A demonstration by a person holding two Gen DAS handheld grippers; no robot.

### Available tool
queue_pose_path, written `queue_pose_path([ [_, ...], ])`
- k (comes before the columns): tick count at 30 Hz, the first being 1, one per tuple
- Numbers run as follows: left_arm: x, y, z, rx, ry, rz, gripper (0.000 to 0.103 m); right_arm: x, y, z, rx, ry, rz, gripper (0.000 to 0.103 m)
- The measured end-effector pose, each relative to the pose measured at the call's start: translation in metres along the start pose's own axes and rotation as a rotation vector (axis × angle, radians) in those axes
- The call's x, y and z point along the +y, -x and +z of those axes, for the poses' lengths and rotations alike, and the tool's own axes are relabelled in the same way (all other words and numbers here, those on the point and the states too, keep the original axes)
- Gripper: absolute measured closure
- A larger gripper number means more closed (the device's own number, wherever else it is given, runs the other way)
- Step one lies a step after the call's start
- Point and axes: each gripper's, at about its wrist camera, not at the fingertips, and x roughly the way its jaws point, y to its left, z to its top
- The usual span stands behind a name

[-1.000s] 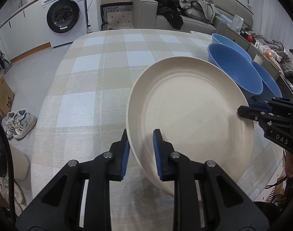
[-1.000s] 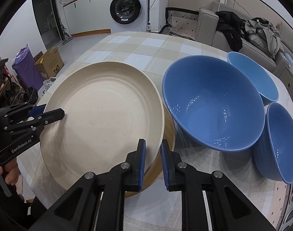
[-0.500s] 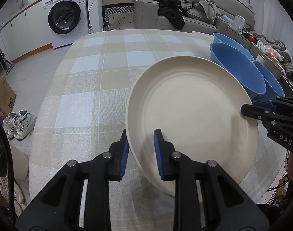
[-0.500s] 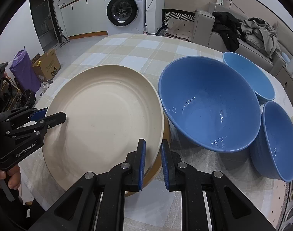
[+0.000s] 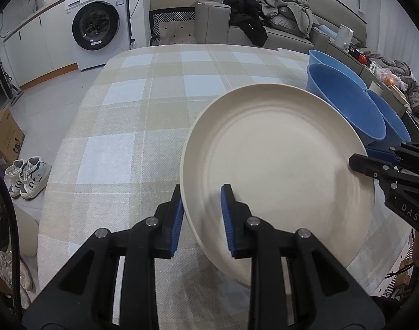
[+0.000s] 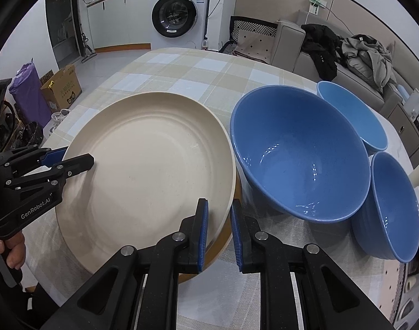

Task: Organize plates and bowls
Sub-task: 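Carry both held cream plates past the blue bowls across the table, then lower both cream plates onto the table and open both tools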

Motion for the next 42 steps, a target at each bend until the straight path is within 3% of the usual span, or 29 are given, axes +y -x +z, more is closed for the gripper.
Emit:
queue_pose_path([
  [19, -0.004, -0.017, -0.002, -0.004, -0.022, 0.016, 0.08, 0.004, -0.009, -0.006, 0.018, 0.023, -0.051, 0.085],
  [33, -0.018, -0.022, -0.008, -0.017, -0.093, 0.087, 0.079, 0.009, -0.017, -0.012, 0.007, 0.057, -0.102, 0.085],
  [42, -0.019, -0.024, -0.008, -0.013, -0.107, 0.093, 0.079, 0.019, -0.022, -0.019, -0.006, 0.115, -0.175, 0.083],
])
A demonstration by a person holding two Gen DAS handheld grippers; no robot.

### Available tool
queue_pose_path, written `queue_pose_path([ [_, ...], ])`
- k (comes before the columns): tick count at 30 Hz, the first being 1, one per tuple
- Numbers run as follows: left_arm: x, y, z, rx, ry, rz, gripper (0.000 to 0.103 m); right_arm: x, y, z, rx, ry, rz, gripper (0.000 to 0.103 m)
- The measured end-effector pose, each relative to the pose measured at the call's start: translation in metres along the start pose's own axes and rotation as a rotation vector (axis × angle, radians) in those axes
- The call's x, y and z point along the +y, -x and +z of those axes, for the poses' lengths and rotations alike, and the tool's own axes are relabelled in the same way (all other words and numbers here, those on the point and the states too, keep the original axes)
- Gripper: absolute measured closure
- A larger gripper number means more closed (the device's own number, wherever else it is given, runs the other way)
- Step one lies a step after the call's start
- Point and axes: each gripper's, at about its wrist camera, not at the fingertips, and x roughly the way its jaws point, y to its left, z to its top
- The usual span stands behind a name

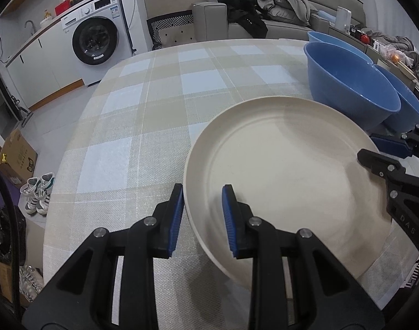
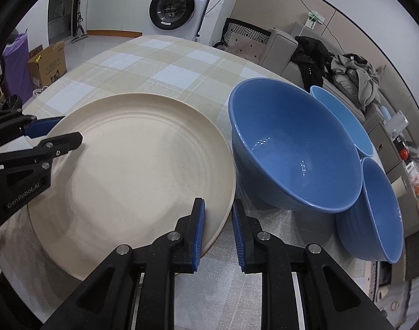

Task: Organize plates and bowls
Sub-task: 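Lower both cream plates onto the table and open both tools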

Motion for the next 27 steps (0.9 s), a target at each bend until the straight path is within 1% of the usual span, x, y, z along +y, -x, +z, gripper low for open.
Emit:
queue_pose_path([
  [3, 0.001, -0.001, 0.0, 0.002, 0.006, -0.006, 0.079, 0.004, -0.001, -0.002, -0.011, 0.03, -0.034, 0.083],
  [5, 0.003, -0.001, 0.001, 0.006, 0.013, -0.016, 0.079, 0.004, -0.002, -0.002, -0.013, 0.032, -0.036, 0.083],
  [8, 0.009, -0.001, 0.003, 0.018, 0.032, -0.045, 0.079, -0.001, -0.001, -0.002, -0.013, 0.013, -0.008, 0.083],
  [10, 0.013, 0.002, 0.004, 0.017, 0.049, -0.068, 0.076, -0.005, 0.001, -0.003, -0.013, -0.004, 0.023, 0.081],
  [11, 0.014, 0.006, 0.004, 0.012, 0.058, -0.081, 0.072, -0.006, 0.003, -0.003, -0.017, -0.013, 0.043, 0.078],
  [13, 0.016, 0.014, 0.005, -0.004, 0.073, -0.101, 0.063, -0.008, 0.008, -0.005, -0.033, -0.025, 0.063, 0.071],
  [14, 0.017, 0.019, 0.006, -0.013, 0.078, -0.114, 0.057, -0.009, 0.012, -0.006, -0.043, -0.029, 0.069, 0.062],
  [15, 0.017, 0.024, 0.007, -0.022, 0.081, -0.128, 0.051, -0.01, 0.016, -0.007, -0.053, -0.034, 0.078, 0.056],
  [16, 0.016, 0.028, 0.007, -0.029, 0.082, -0.138, 0.048, -0.011, 0.02, -0.008, -0.062, -0.04, 0.092, 0.056],
  [17, 0.016, 0.032, 0.008, -0.032, 0.082, -0.147, 0.042, -0.012, 0.024, -0.01, -0.071, -0.048, 0.107, 0.055],
  [18, 0.014, 0.037, 0.009, -0.037, 0.078, -0.156, 0.036, -0.013, 0.028, -0.012, -0.079, -0.058, 0.117, 0.052],
  [19, 0.013, 0.041, 0.009, -0.043, 0.074, -0.163, 0.034, -0.014, 0.032, -0.014, -0.086, -0.065, 0.123, 0.049],
  [21, 0.011, 0.05, 0.011, -0.054, 0.069, -0.176, 0.023, -0.016, 0.041, -0.019, -0.11, -0.086, 0.147, 0.028],
  [25, 0.006, 0.064, 0.012, -0.07, 0.066, -0.21, 0.018, -0.023, 0.06, -0.028, -0.168, -0.141, 0.179, 0.018],
  [26, 0.004, 0.066, 0.012, -0.07, 0.066, -0.22, 0.015, -0.026, 0.064, -0.032, -0.183, -0.162, 0.179, 0.014],
  [27, 0.003, 0.068, 0.012, -0.071, 0.066, -0.233, 0.011, -0.029, 0.067, -0.034, -0.194, -0.18, 0.18, 0.008],
])
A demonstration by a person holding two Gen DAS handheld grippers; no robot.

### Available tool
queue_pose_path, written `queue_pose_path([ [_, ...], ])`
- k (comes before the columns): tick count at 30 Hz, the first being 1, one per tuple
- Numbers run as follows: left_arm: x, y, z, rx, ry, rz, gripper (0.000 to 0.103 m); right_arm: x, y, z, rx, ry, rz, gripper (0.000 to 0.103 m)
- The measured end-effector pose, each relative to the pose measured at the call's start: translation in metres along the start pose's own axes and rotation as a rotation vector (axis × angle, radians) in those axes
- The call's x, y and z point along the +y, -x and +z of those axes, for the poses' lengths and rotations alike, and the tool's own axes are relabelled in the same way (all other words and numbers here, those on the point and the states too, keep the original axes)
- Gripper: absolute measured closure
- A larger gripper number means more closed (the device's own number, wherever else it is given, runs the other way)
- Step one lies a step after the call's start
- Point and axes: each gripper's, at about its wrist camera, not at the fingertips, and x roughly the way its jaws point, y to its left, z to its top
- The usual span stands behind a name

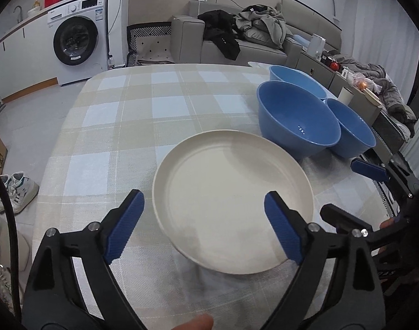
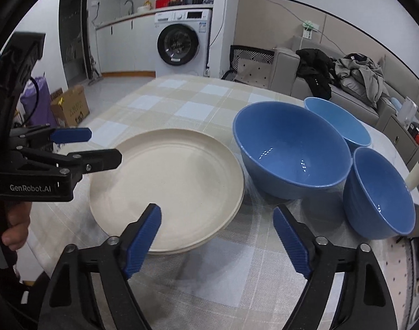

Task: Organize plates and bowls
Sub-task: 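Lower both cream plates onto the table and open both tools, then move both open tools toward the light-blue bowls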

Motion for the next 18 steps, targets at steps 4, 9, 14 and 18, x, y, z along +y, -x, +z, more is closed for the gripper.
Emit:
queue_pose_path([
  [4, -0.01, 0.006, -0.001, -0.01, -0.006, -0.031, 0.002, -0.014, 0.015, -0.003, -0.042, -0.074, 0.019, 0.001],
  [9, -0.02, 0.006, -0.004, -0.006, -0.033, -0.029, 0.002, -0.026, 0.026, -0.005, -0.06, -0.119, 0.027, 0.001],
  [14, -0.019, 0.004, -0.006, 0.001, -0.036, -0.024, 0.002, -0.033, 0.029, -0.005, -0.057, -0.139, 0.04, 0.001],
  [18, -0.016, 0.005, -0.005, -0.003, -0.027, -0.012, 0.002, -0.036, 0.029, -0.006, -0.055, -0.148, 0.035, 0.001],
])
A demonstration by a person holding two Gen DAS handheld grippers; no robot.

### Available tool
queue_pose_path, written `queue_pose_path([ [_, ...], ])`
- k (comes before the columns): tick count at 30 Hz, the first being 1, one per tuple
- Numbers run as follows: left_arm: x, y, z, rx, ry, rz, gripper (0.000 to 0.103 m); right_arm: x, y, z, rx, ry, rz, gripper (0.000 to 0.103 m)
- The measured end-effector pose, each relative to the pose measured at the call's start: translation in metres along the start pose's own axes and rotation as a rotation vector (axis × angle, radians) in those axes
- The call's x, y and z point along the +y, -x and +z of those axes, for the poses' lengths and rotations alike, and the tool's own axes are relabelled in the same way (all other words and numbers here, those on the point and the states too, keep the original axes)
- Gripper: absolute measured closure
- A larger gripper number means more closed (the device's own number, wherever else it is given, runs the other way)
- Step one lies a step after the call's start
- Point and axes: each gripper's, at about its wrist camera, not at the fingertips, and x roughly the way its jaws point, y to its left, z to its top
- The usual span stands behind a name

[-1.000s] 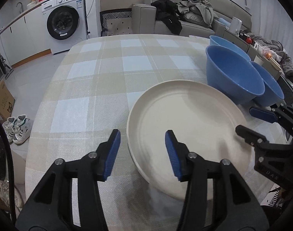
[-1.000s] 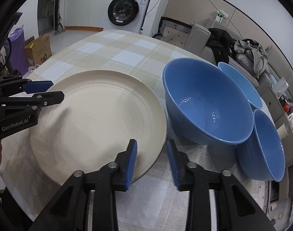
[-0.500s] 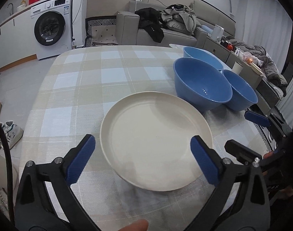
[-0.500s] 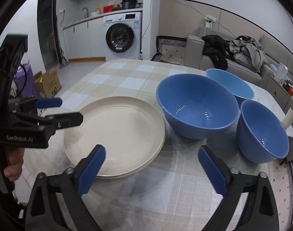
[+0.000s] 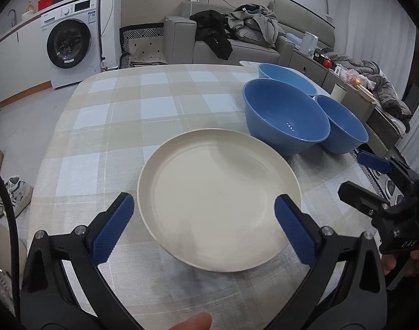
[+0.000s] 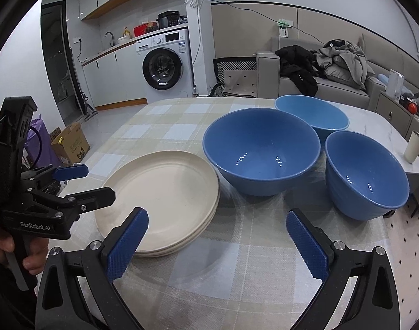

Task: Organize plates and bowls
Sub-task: 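Move both open tools toward the light-blue bowls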

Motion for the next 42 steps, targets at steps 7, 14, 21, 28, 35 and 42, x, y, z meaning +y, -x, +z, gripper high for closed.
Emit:
queue_pose_path([
  [7, 0.002, 0.007, 0.002, -0.016, 0.01, -0.005, 0.001, -0.008, 0.003, 0.002, -0.007, -0.029, -0.003, 0.001],
  [14, -0.003, 0.003, 0.004, -0.001, 0.018, -0.007, 0.002, -0.024, 0.019, 0.008, -0.04, -0.057, -0.007, 0.001],
  [21, -0.022, -0.004, 0.02, -0.008, 0.012, -0.03, 0.002, -0.052, 0.035, 0.016, -0.06, -0.097, -0.029, 0.001],
  [28, -0.053, -0.02, 0.055, 0.008, -0.024, -0.068, 0.002, -0.083, 0.044, 0.029, -0.059, -0.128, -0.059, 0.001],
  [35, -0.084, -0.046, 0.102, 0.033, -0.055, -0.104, 0.002, -0.122, 0.047, 0.057, -0.048, -0.169, -0.107, 0.001],
  [42, -0.1, -0.062, 0.148, 0.039, -0.054, -0.11, 0.002, -0.156, 0.047, 0.088, -0.059, -0.206, -0.121, 0.001],
])
